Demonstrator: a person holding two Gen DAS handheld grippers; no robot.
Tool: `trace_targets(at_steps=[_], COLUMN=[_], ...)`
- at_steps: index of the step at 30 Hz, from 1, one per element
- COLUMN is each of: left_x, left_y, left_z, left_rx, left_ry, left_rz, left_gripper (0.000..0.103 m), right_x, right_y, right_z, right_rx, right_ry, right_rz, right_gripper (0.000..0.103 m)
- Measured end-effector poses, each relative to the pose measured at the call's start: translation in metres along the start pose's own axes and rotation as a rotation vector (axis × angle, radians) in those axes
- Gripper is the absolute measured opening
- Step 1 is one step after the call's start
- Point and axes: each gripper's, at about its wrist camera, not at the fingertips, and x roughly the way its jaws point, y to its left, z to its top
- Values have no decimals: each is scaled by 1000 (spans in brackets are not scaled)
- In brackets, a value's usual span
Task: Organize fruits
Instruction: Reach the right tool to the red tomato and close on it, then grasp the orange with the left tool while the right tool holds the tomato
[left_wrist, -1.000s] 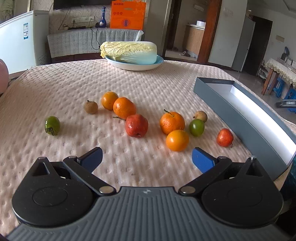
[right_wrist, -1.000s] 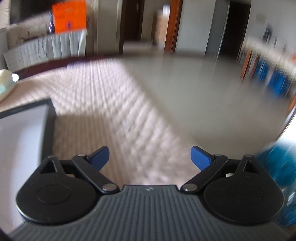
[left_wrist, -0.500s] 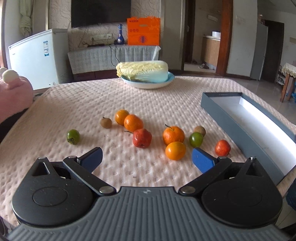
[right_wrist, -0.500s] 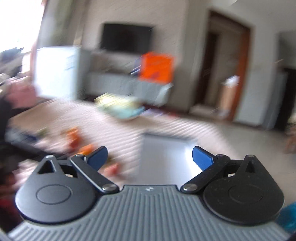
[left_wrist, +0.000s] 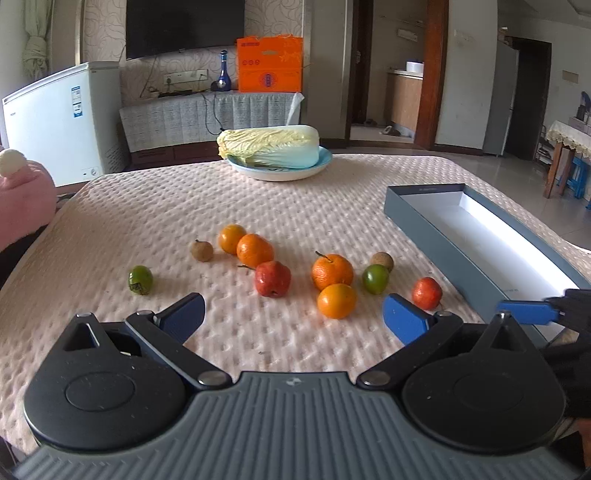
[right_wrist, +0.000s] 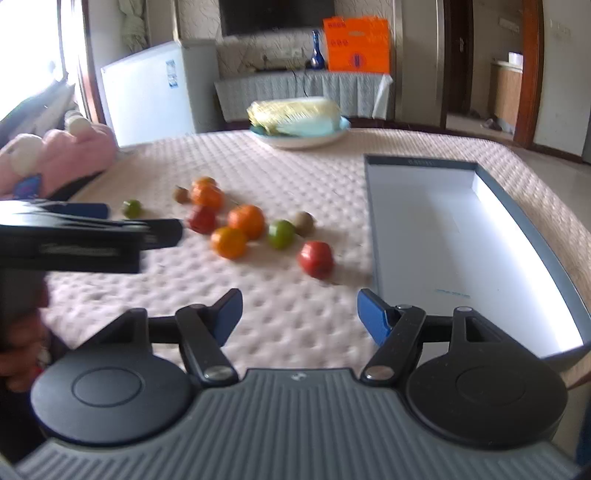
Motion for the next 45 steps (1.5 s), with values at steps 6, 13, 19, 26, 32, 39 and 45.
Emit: trace_targets(at_steps=[6, 13, 19, 26, 32, 39, 45], left_x=[5, 11, 12, 15, 18, 20, 21], left_y=[3, 4, 8, 0, -1, 8, 10], left_z=[2, 3, 3, 4, 4, 5, 4], left_rx=[-21, -16, -29, 2, 33, 6, 20], left_ry=[3, 17, 23, 20, 17, 12, 20], left_rz=[-22, -8, -8, -36, -77, -114, -134], left_gripper=[103, 103, 103, 103, 103, 103, 103], right_x=[19, 42, 26, 17, 33, 56, 74], right_y=[-8, -12, -1, 36, 15, 27, 33], right_z=[11, 26, 25, 1, 10, 9, 10], right_rx=[-96, -132, -198, -274, -142, -188, -223], right_ry=[-75, -143, -162, -39, -57, -47, 1], right_rz=[112, 51, 30, 39, -59, -127, -176], right_gripper=[65, 65, 65, 51, 49, 47, 33])
